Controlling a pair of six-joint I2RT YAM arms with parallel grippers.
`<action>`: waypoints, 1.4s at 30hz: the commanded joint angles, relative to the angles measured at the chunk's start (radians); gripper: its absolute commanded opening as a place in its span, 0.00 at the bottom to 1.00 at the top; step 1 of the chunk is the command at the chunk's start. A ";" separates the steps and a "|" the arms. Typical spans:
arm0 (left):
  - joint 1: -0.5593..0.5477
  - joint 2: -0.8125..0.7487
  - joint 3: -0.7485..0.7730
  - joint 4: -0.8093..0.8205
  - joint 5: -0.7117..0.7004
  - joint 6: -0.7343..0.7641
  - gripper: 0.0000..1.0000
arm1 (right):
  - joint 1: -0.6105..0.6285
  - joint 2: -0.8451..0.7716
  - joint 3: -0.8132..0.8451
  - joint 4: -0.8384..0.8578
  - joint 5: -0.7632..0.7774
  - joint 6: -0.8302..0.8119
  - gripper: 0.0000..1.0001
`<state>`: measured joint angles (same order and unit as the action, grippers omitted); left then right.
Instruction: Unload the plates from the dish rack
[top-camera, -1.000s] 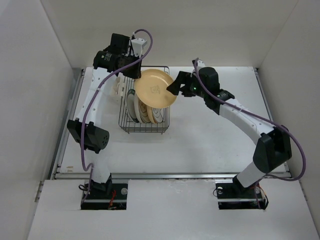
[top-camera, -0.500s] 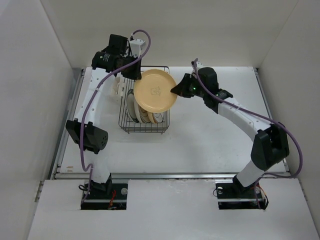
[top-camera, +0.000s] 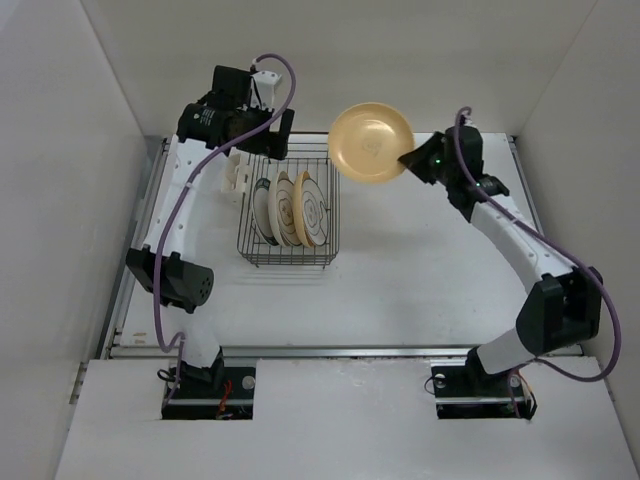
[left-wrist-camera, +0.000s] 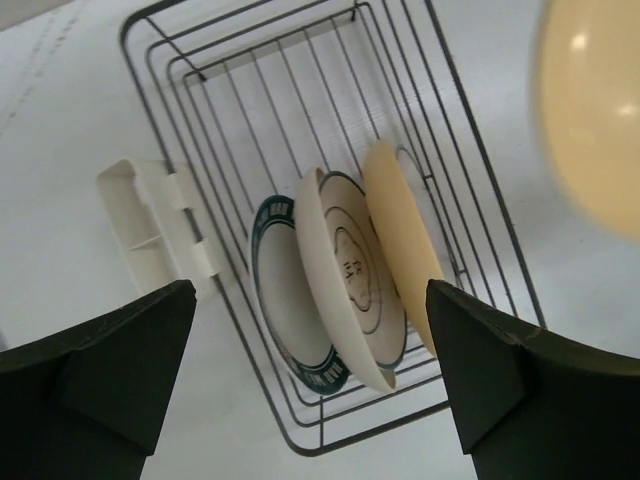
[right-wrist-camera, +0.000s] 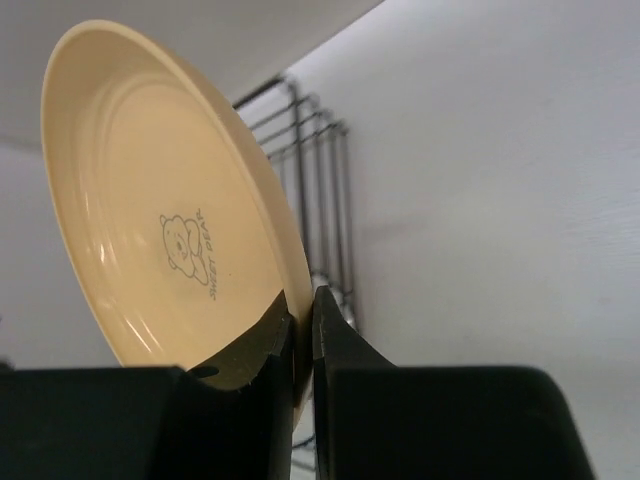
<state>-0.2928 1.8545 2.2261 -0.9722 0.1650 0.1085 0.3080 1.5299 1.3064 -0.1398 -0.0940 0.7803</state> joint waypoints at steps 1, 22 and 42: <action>-0.002 -0.078 0.052 -0.017 -0.142 0.028 1.00 | -0.067 -0.076 -0.007 -0.116 0.212 0.131 0.00; 0.037 0.077 -0.180 -0.180 -0.248 0.065 0.59 | -0.250 0.160 -0.234 -0.187 0.255 0.260 0.04; 0.027 0.147 -0.149 -0.186 -0.200 0.045 0.00 | -0.250 0.156 -0.183 -0.287 0.278 0.180 0.67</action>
<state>-0.2710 2.0148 2.0235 -1.1210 -0.0532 0.1104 0.0601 1.7348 1.0790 -0.3992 0.1619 0.9897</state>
